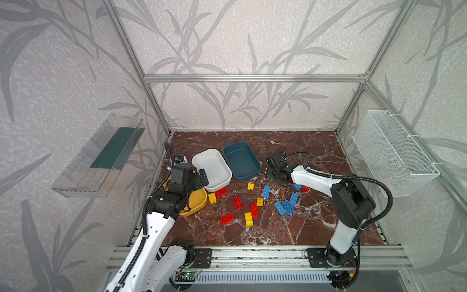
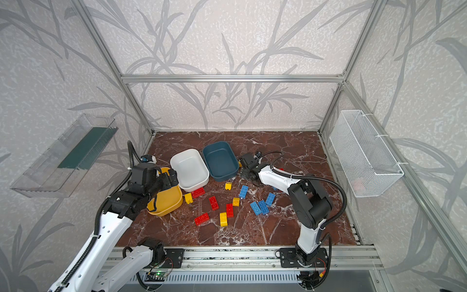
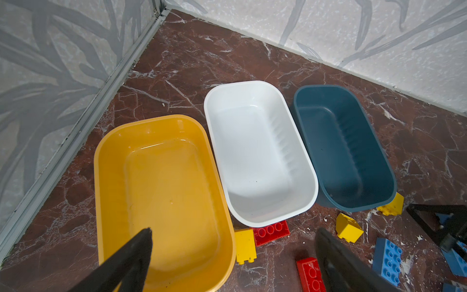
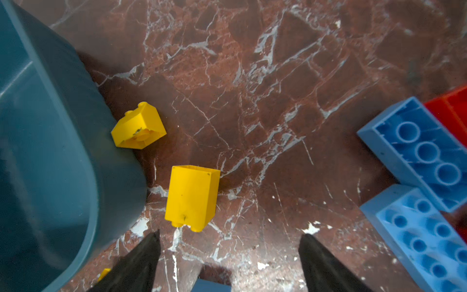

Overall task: Sort the legos into containers by color
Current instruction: 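Grasp a yellow brick near the teal tub with right gripper while left arm rises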

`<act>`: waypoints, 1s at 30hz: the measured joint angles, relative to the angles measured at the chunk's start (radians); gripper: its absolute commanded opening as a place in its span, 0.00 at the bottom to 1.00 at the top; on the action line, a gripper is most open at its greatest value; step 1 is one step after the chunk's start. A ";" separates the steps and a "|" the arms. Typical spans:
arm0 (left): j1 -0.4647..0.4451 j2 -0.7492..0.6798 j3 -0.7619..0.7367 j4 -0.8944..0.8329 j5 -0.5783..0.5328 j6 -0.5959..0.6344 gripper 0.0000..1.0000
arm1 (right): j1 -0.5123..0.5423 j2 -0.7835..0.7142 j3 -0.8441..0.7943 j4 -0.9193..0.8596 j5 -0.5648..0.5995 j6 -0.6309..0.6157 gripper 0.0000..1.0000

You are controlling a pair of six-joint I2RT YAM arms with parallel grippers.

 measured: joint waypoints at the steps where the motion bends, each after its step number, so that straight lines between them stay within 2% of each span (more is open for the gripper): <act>1: -0.006 0.000 0.000 -0.001 0.000 0.001 0.99 | 0.000 0.015 0.010 0.000 0.002 0.000 0.86; 8: -0.048 0.000 0.000 -0.013 -0.013 0.014 0.99 | 0.000 0.104 0.083 0.000 0.011 0.000 0.83; 12: -0.063 0.000 0.000 -0.018 -0.020 0.015 0.99 | 0.000 0.132 0.095 0.003 0.015 0.000 0.78; 23: -0.075 0.000 0.000 -0.021 -0.026 0.019 0.99 | 0.000 0.163 0.104 0.001 0.022 -0.030 0.48; 26: -0.075 0.000 0.000 -0.021 -0.026 0.020 0.99 | -0.001 0.164 0.114 -0.005 0.023 -0.054 0.34; 30: -0.075 0.000 0.000 -0.021 -0.027 0.022 0.99 | -0.001 0.164 0.135 -0.014 0.025 -0.089 0.22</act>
